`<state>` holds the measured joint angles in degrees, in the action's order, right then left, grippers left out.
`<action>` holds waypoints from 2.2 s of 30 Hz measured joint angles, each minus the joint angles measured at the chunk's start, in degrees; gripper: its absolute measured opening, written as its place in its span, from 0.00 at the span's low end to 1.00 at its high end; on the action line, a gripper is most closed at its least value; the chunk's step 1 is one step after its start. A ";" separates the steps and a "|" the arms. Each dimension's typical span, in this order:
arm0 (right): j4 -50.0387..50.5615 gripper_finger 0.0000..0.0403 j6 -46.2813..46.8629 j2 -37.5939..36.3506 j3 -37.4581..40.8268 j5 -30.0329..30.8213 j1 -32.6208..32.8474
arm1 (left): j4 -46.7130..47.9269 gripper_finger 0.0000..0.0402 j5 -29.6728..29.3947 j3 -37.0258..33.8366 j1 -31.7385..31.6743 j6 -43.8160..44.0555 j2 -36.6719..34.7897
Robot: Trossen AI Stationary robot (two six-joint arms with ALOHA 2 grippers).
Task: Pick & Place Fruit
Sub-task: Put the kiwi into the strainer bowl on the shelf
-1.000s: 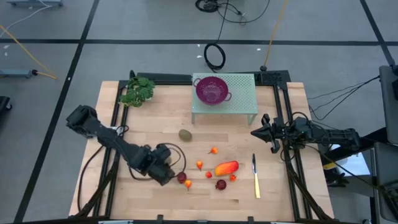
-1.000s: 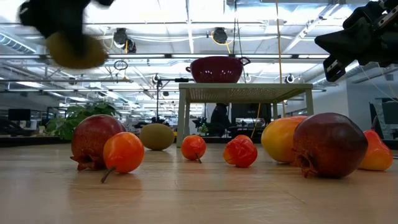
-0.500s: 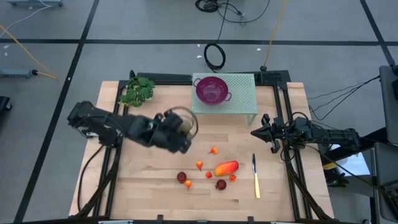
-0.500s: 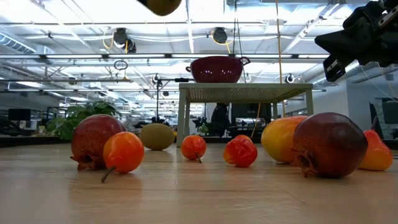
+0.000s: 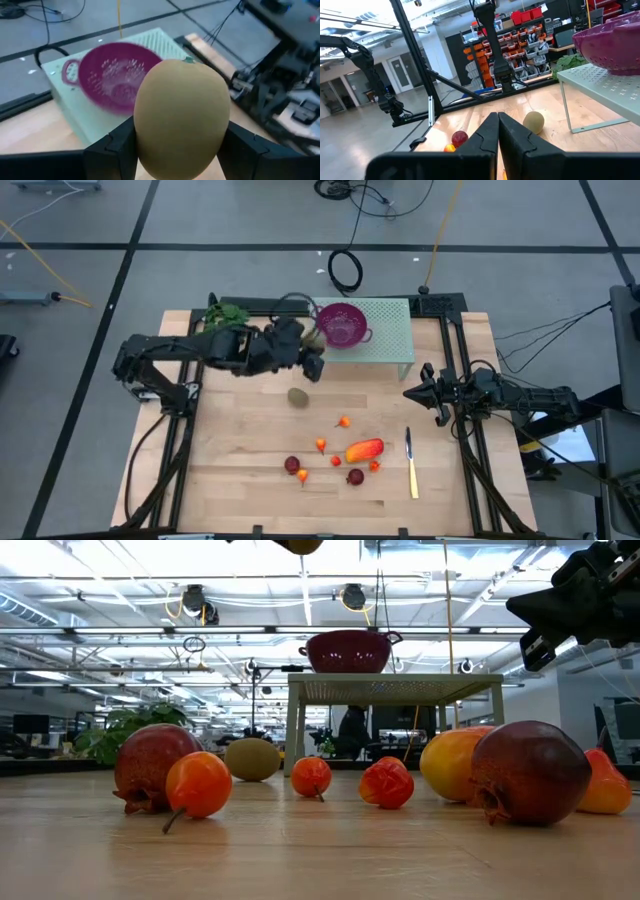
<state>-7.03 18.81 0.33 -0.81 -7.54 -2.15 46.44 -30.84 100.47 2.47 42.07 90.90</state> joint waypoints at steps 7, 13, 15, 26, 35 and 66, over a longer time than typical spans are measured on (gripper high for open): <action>0.02 0.01 0.00 0.01 0.01 -0.01 0.00 | -6.66 0.52 0.91 0.00 -5.06 -0.40 0.13; 0.00 0.01 -0.02 0.00 0.00 -0.01 0.00 | -13.81 0.52 2.18 0.00 -7.41 -2.21 1.48; -0.01 0.01 -0.01 0.00 0.01 0.01 0.00 | -14.03 0.52 2.52 0.00 -8.01 -2.38 2.02; 0.00 0.01 0.00 0.00 0.01 -0.01 0.00 | -18.90 0.52 1.04 -0.02 -10.53 -1.95 4.38; -0.01 0.01 -0.01 0.01 -0.01 0.02 0.00 | -21.64 0.52 -0.44 -0.02 -14.40 -2.64 9.22; 0.04 0.01 -0.02 0.03 0.00 0.21 0.00 | -13.53 0.52 0.97 -0.07 -13.21 -2.90 14.68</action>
<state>-6.98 18.79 0.36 -0.81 -7.33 -2.15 32.91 -29.87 100.40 -10.74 39.17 105.58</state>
